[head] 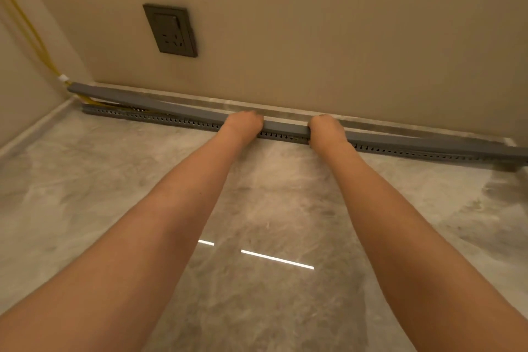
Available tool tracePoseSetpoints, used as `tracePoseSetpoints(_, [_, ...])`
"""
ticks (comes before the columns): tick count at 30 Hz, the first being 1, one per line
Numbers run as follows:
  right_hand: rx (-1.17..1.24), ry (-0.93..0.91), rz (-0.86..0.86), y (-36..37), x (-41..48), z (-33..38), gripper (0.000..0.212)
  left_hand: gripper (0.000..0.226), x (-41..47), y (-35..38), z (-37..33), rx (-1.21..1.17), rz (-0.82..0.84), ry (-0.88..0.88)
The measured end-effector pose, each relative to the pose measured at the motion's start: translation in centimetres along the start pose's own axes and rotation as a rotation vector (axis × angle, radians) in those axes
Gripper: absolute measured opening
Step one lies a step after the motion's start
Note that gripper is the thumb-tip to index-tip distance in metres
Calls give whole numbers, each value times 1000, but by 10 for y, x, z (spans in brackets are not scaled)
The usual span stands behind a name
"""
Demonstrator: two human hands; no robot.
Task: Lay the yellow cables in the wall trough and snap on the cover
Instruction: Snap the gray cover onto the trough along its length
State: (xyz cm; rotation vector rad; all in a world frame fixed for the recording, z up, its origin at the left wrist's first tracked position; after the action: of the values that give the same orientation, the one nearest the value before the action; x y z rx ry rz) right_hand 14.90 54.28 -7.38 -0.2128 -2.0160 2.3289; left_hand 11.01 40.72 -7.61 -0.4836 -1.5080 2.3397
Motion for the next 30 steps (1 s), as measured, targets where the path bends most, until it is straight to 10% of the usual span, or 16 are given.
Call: tracePoseSetpoints(30, [98,-170,-38,9,20,101,19,31,-10,45,95,-152,110,-146])
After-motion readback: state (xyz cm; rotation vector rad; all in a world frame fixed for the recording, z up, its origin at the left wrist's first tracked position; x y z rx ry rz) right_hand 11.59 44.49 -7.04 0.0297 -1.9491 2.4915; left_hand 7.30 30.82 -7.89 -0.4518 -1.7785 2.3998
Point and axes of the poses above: each hand's wrist, its own x-axis towards the middle knuckle, its own y-axis out of the palm, z = x × y, the point moved 8 cm from there along x, towards the middle knuckle, and after that the axes turned 4 degrees about x, right-handed, at the moved point
